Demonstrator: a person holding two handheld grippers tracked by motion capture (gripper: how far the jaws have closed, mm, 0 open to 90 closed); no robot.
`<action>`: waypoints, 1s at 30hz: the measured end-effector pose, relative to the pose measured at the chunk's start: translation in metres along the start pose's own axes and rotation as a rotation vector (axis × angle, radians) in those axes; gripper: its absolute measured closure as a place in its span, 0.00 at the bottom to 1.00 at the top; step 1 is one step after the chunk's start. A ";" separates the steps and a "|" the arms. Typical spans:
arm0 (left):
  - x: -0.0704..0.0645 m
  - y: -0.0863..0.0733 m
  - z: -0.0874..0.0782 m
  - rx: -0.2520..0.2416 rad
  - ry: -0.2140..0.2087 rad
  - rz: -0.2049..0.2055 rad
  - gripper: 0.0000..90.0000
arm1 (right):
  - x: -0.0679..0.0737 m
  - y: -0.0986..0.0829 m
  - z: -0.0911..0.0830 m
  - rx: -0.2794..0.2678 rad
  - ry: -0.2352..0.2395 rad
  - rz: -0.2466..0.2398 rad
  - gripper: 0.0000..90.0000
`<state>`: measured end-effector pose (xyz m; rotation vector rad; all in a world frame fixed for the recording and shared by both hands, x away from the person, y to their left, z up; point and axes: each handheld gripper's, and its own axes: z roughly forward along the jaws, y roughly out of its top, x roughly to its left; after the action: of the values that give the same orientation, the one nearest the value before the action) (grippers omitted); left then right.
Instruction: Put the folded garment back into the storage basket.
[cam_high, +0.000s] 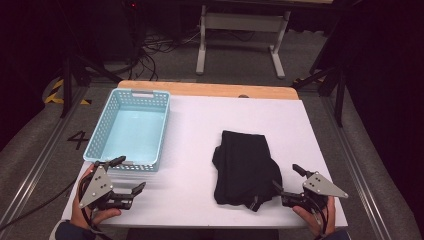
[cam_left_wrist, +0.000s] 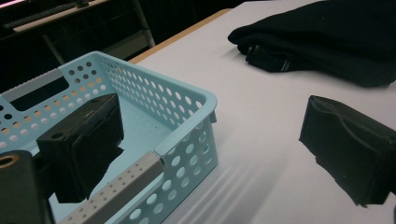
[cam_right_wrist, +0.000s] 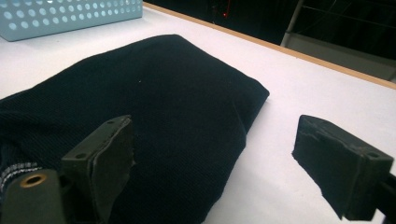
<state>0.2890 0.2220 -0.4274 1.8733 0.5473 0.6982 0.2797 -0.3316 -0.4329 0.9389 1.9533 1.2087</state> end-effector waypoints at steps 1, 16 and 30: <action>0.000 -0.001 0.001 0.004 -0.004 0.004 0.08 | 0.000 -0.001 0.000 0.000 0.001 0.001 0.15; -0.006 -0.003 0.006 0.020 -0.035 0.028 0.08 | 0.002 0.006 0.003 0.011 0.004 -0.010 0.14; -0.008 -0.003 0.009 0.046 -0.035 0.058 0.08 | -0.008 0.040 0.024 0.054 0.044 0.008 0.11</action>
<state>0.2894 0.2119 -0.4352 1.9477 0.4919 0.6943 0.3129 -0.3149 -0.4034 0.9564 2.0279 1.1957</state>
